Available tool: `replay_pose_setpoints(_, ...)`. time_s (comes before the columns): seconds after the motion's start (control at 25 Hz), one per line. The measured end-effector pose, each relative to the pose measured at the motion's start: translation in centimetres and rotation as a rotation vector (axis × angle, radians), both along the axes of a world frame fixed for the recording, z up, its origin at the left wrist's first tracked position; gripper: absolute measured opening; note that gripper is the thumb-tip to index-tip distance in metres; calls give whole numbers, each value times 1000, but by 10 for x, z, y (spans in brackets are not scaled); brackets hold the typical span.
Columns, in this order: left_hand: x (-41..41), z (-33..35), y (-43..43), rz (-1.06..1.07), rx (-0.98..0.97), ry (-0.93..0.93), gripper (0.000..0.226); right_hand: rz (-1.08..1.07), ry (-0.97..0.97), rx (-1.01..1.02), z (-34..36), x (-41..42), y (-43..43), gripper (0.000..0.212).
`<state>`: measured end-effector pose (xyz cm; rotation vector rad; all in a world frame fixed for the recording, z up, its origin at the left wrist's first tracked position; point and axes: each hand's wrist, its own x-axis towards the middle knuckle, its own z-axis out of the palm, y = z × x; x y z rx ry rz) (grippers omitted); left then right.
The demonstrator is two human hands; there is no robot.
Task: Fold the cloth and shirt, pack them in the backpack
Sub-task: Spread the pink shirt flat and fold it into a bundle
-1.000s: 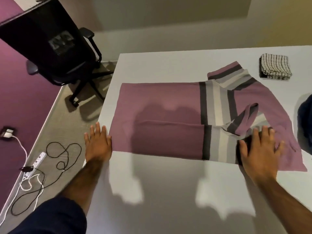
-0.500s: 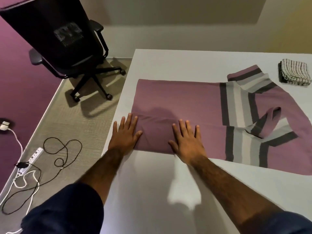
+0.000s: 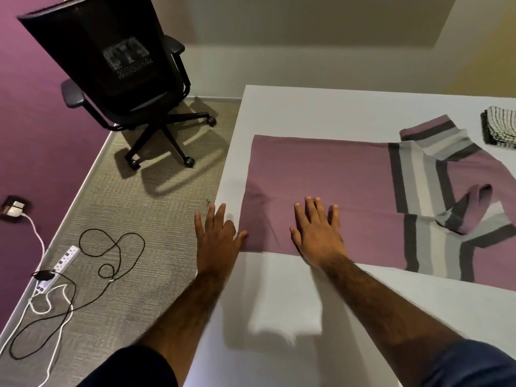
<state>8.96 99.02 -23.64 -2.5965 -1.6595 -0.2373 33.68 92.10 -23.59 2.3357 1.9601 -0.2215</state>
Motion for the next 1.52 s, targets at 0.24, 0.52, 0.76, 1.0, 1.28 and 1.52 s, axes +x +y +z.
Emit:
replay_pose_setpoints(0.24,1,-2,-4,30,-127,-203,25,-15,-16,-9,4,-6,1,65)
replay_pose_setpoints(0.52,-15,7,-5,-69,-273,-452,18,36,23,13,7,-1,-6,70)
replay_pose_setpoints(0.76,-5,1,-16,-29,-83,-238,16,38,23,-40,-3,1,-21,73)
replay_pose_setpoints(1.0,52,5,30,-5,-87,-62,35,5,80,-43,-3,-5,-33,75)
replay_pose_setpoints(1.28,59,17,56,72,-10,110,24,-12,86,-36,-13,6,-46,74)
replay_pose_setpoints(1.52,111,-8,-16,-320,-203,-28,56,-4,209,25,-10,-8,-31,65)
